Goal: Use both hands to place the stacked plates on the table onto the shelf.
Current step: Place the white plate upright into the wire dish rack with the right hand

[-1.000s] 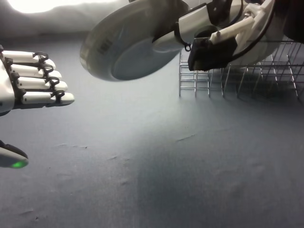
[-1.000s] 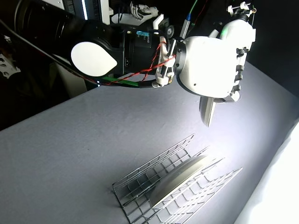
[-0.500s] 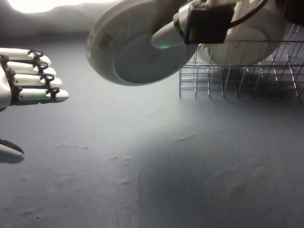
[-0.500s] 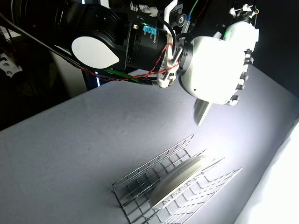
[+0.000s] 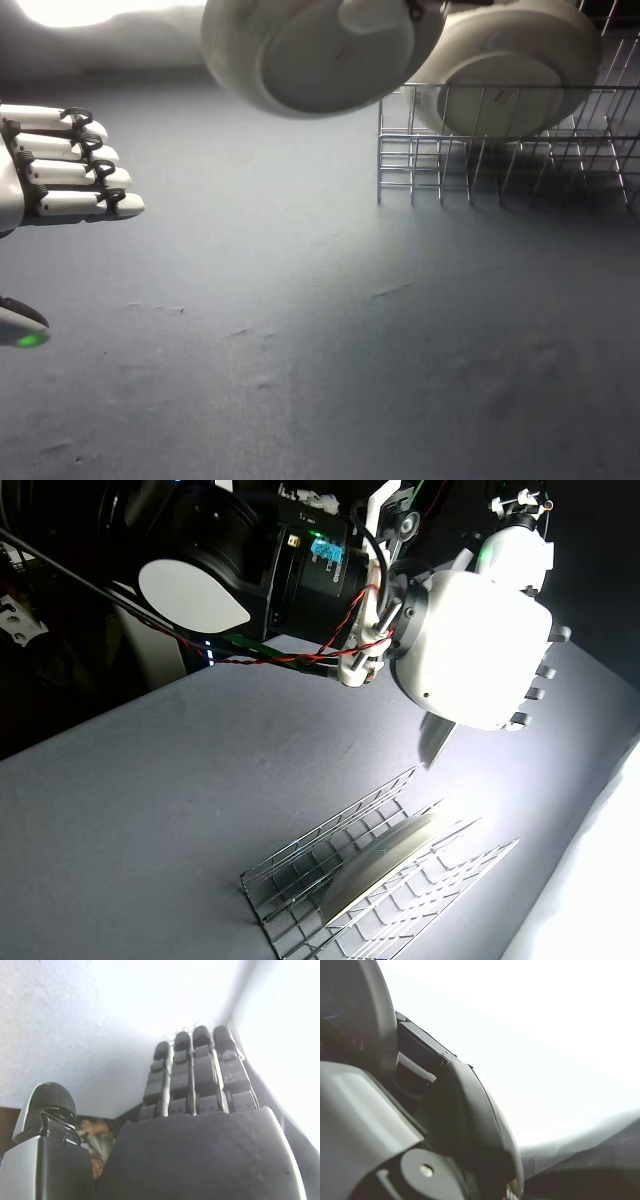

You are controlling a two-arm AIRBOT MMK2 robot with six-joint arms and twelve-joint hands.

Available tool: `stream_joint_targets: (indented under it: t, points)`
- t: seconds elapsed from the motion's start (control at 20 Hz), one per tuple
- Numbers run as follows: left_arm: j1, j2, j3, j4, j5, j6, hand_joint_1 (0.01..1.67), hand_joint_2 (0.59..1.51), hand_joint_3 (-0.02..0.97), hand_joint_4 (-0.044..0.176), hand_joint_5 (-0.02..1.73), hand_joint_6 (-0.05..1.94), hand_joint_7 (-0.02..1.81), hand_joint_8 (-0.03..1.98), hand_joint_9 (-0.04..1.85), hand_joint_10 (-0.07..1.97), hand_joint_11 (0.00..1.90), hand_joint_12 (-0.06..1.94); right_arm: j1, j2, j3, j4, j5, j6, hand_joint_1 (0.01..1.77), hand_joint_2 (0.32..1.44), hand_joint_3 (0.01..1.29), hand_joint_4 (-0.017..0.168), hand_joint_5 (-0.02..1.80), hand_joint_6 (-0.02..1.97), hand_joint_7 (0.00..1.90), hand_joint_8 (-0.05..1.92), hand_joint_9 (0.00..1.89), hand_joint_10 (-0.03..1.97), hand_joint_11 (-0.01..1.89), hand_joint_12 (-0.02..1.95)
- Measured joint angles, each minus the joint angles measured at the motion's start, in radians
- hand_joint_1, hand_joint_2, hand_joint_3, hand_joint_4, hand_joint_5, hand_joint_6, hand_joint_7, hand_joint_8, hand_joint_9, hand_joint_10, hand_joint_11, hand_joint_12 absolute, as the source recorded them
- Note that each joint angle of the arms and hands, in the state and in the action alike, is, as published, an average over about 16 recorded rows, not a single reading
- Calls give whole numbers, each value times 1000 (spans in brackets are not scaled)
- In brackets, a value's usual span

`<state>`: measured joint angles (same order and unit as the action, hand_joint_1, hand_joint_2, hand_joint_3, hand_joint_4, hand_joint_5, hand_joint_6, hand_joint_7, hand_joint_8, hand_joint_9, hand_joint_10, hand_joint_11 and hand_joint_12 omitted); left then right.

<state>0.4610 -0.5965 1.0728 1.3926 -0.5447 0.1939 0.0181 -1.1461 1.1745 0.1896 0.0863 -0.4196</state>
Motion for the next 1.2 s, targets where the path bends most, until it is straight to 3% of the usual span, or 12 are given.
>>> stream_joint_targets:
  t: [0.4, 0.9, 1.2]
  points:
    - [0, 0, 0, 2, 1, 0, 21, 1137, 13, 1, 118, 9, 166, -2, 151, 12, 14, 336, 6, 42, 16, 0, -16, -6, 1369, 977, 13, -7, 944, 930, 1077, 738, 1018, 1000, 729, 1230]
    - [0, 0, -3, 4, 1, -1, 22, 1137, 13, 2, 120, 8, 169, -2, 156, 12, 15, 335, -35, 113, -2, -2, -17, -20, 1359, 977, 14, -1, 952, 916, 1082, 740, 1089, 719, 736, 1230]
    - [0, 0, -6, 8, 2, -20, 22, 1137, 13, 2, 116, 8, 163, -2, 153, 11, 14, 339, -66, 150, -18, -4, -7, -28, 1356, 977, 14, 2, 958, 908, 1080, 737, 1086, 765, 734, 1234]
